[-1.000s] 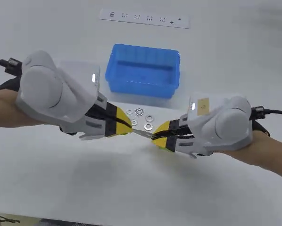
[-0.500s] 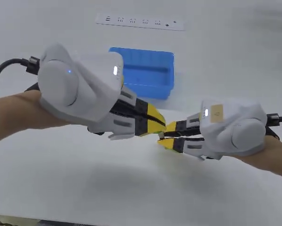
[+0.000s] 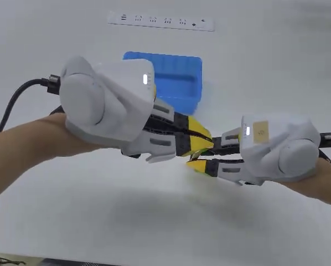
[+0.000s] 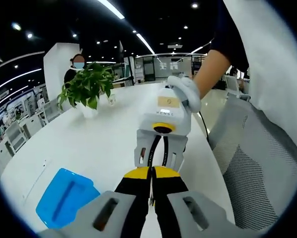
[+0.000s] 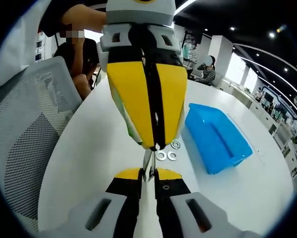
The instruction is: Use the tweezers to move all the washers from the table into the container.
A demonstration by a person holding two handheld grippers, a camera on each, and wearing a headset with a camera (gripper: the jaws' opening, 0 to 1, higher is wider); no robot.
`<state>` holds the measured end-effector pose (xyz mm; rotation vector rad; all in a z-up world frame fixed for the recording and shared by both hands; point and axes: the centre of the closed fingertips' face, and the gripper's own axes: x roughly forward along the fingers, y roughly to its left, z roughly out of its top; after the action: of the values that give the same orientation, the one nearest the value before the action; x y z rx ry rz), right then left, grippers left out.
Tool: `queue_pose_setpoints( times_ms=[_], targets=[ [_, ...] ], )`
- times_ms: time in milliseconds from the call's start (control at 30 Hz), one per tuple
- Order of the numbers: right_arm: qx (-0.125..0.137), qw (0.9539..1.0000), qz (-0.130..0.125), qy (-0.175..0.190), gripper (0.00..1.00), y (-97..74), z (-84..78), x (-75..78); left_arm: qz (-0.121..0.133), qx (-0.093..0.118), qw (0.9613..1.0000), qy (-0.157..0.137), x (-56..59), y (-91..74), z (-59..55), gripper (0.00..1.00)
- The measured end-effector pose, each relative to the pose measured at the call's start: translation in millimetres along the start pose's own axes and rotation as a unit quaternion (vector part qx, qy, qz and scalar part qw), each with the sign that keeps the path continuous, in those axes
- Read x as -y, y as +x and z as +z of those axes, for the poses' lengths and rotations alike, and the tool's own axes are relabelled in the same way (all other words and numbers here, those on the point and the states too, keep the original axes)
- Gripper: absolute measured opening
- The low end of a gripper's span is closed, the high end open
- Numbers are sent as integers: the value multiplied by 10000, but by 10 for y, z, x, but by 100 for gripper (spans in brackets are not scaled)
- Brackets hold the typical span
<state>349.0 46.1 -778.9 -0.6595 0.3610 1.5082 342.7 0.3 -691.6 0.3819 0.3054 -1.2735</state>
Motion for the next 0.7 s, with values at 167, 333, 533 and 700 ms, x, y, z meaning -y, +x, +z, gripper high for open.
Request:
queue_pose_setpoints(
  times_ms=[167,333,533,700],
  targets=[
    [57,10000,61,-28,8,21,12,-9,-41,21,10000,-19,2,2,1,4],
    [186,9998,114,19,7,30,23,-7,2,-142,9993,348,10,-23,-5,5],
    [265,9996,90,81,7,42,39,-5,70,-117,9996,265,-60,-85,-10,10],
    [299,9995,92,26,7,47,52,-14,-29,-252,9994,222,-33,-118,-78,10]
  ],
)
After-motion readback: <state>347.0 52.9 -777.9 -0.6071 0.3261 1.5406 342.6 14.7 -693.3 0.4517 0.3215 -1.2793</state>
